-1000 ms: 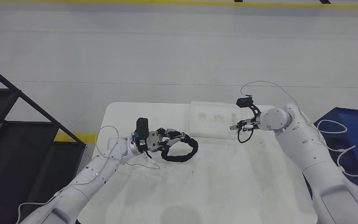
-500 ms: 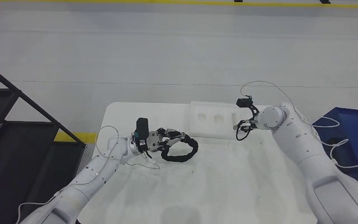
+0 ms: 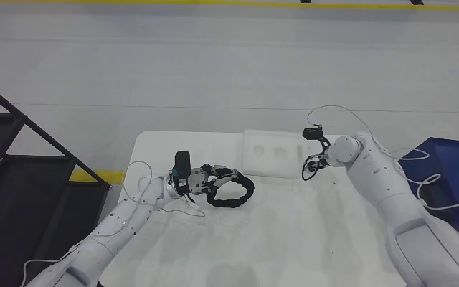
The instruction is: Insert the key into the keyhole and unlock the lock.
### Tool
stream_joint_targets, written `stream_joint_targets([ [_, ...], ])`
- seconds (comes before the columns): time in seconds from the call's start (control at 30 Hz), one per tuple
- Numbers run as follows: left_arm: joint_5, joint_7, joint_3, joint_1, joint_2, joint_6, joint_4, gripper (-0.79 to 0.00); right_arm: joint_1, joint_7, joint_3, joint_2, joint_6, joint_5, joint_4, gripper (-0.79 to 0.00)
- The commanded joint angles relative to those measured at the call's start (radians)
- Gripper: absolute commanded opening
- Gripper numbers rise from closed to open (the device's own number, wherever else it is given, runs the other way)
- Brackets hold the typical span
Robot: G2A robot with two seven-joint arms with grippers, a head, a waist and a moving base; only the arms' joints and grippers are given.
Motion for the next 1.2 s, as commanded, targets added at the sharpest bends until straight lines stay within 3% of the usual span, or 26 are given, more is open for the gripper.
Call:
stream_joint_targets([
  [0.0,0.000,0.000,0.000,0.000,0.000,0.000,0.000,-0.785,0.004,-0.005,-0.004,-0.004,-0.003,-0.007,0.008,-0.785],
  [0.33,0.000,0.000,0.000,0.000,0.000,0.000,0.000,-0.785,0.020,-0.038,-0.016,-0.007,0.006,-0.079,-0.017,-0.785],
  [0.67,0.000,0.000,0.000,0.000,0.000,0.000,0.000,-0.785,-0.041,-0.044,0.016,0.040,0.078,-0.213,-0.238,-0.785],
  [0.87,0.000,0.000,0.000,0.000,0.000,0.000,0.000,-0.785,-0.144,-0.003,0.121,0.102,0.051,-0.239,-0.505,-0.785],
  [1.17,0.000,0.000,0.000,0.000,0.000,0.000,0.000,-0.785,-0.436,0.089,0.407,0.201,0.001,-0.151,-0.991,-0.785],
])
